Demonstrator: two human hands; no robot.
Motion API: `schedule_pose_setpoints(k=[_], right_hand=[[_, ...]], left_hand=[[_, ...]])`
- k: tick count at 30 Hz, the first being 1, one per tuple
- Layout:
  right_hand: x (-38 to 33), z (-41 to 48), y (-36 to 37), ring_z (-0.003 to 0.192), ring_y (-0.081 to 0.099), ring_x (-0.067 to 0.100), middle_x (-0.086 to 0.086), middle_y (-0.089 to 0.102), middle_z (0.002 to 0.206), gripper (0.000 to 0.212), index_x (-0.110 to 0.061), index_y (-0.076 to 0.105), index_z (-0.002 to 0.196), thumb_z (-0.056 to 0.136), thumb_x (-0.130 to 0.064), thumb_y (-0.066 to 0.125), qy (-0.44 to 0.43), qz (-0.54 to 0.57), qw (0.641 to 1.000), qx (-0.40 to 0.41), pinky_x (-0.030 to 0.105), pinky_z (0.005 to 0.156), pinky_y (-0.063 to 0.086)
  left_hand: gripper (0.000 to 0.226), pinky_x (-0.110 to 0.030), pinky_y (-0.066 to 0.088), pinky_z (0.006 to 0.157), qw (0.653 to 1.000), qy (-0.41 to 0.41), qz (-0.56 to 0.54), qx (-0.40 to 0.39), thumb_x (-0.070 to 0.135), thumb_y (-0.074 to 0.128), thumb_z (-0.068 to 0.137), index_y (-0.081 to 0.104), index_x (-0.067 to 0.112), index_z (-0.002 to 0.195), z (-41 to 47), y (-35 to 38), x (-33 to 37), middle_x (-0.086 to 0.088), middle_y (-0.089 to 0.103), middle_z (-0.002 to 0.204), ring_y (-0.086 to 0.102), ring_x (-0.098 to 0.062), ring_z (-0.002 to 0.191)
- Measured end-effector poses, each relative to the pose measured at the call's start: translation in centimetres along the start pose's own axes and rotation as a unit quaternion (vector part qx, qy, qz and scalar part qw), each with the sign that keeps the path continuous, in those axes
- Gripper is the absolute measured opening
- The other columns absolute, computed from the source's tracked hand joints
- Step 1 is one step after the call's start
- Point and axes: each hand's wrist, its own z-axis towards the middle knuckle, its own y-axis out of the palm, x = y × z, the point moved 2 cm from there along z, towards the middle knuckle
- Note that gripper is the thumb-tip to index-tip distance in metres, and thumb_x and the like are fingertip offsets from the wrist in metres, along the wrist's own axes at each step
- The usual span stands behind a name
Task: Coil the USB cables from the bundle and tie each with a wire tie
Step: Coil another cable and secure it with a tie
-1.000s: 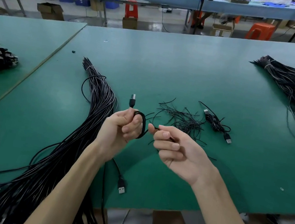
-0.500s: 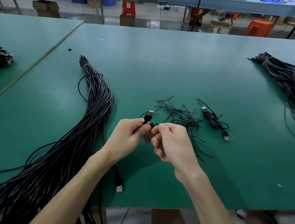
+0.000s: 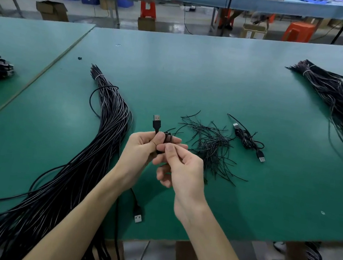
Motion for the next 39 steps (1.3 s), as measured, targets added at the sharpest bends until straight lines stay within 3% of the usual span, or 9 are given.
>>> schedule_pose_setpoints(k=[4,8,15,18,21,25,29,34,39], right_hand=[[-0.2,-0.1,0.1,0.042,0.047,0.012,0.003,0.066,0.063,0.027,-0.004,0.073,0.094,0.108,-0.016,0.053,-0.046,-0.007,0.999,-0.014,0.019,0.044,0.041],[-0.8,0.1,-0.4,0.045,0.048,0.013,0.003,0.065,0.063,0.030,-0.005,0.072,0.090,0.109,-0.015,0.050,-0.099,-0.049,0.994,-0.006,0.020,0.047,0.043],[-0.5,0.0,-1.0,0.048,0.050,0.016,0.002,0.067,0.064,0.031,-0.011,0.069,0.087,0.109,-0.018,0.049,-0.150,-0.132,0.980,0.005,0.026,0.053,0.045],[-0.3,-0.1,-1.3,0.046,0.051,0.012,0.000,0.067,0.065,0.030,-0.014,0.068,0.089,0.110,-0.021,0.048,-0.189,-0.214,0.958,0.011,0.027,0.053,0.048],[0.2,-0.3,-1.6,0.044,0.050,0.008,-0.001,0.066,0.064,0.030,-0.013,0.067,0.086,0.109,-0.023,0.050,-0.201,-0.277,0.940,0.022,0.022,0.052,0.047],[0.8,0.0,-1.9,0.050,0.058,0.009,-0.006,0.068,0.067,0.032,-0.016,0.069,0.081,0.107,-0.027,0.054,-0.203,-0.308,0.928,0.056,0.018,0.052,0.046],[1.1,0.3,-1.7,0.057,0.064,0.001,-0.011,0.071,0.070,0.032,-0.018,0.078,0.091,0.105,-0.037,0.056,-0.215,-0.320,0.920,0.070,0.018,0.057,0.053],[1.1,0.5,-2.4,0.054,0.061,0.000,-0.013,0.073,0.074,0.032,-0.023,0.080,0.094,0.102,-0.045,0.059,-0.191,-0.332,0.921,0.064,0.023,0.060,0.055],[1.2,0.2,-4.1,0.049,0.059,0.007,-0.009,0.071,0.069,0.036,-0.023,0.071,0.086,0.104,-0.048,0.052,-0.170,-0.296,0.937,0.077,0.028,0.053,0.051]], left_hand=[[0.041,-0.026,0.058,0.061,0.998,-0.022,-0.046,-0.049,0.027,0.050,0.106,0.073,-0.006,0.109,0.1,-0.3,0.5,-0.026,0.075,0.102,0.075,-0.025,0.075],[0.035,-0.028,0.054,0.056,0.998,-0.006,-0.022,-0.053,0.023,0.046,0.107,0.069,-0.003,0.104,0.1,0.0,0.5,-0.002,0.061,0.060,0.062,-0.023,0.048],[0.034,-0.028,0.055,0.069,0.997,0.008,0.018,-0.071,0.026,0.047,0.108,0.075,0.019,0.090,-0.1,0.4,0.8,0.001,0.063,0.063,0.066,-0.021,0.058],[0.033,-0.034,0.057,0.077,0.996,-0.001,0.014,-0.087,0.033,0.051,0.107,0.076,0.012,0.097,-0.1,0.2,0.9,-0.009,0.062,0.064,0.065,-0.037,0.063],[0.041,-0.037,0.055,0.095,0.996,-0.019,0.017,-0.080,0.035,0.056,0.103,0.073,0.001,0.118,0.1,-0.4,0.2,-0.040,0.067,0.100,0.059,-0.061,0.105],[0.038,-0.025,0.051,0.072,0.997,-0.022,0.029,-0.071,0.032,0.054,0.104,0.074,0.001,0.115,0.0,0.3,0.0,-0.045,0.061,0.114,0.064,-0.028,0.077],[0.037,-0.019,0.043,0.057,0.998,-0.030,0.012,-0.055,0.027,0.050,0.106,0.067,-0.006,0.108,0.0,0.5,0.1,-0.027,0.073,0.113,0.059,-0.016,0.069],[0.026,-0.026,0.047,0.059,0.997,-0.032,-0.016,-0.062,0.025,0.046,0.105,0.058,0.003,0.097,-0.1,0.9,0.5,-0.027,0.072,0.115,0.054,-0.020,0.067],[0.022,-0.034,0.059,0.086,0.988,-0.022,-0.148,-0.028,0.021,0.044,0.103,0.056,0.004,0.096,0.2,0.1,1.1,-0.016,0.076,0.095,0.072,-0.030,0.102]])
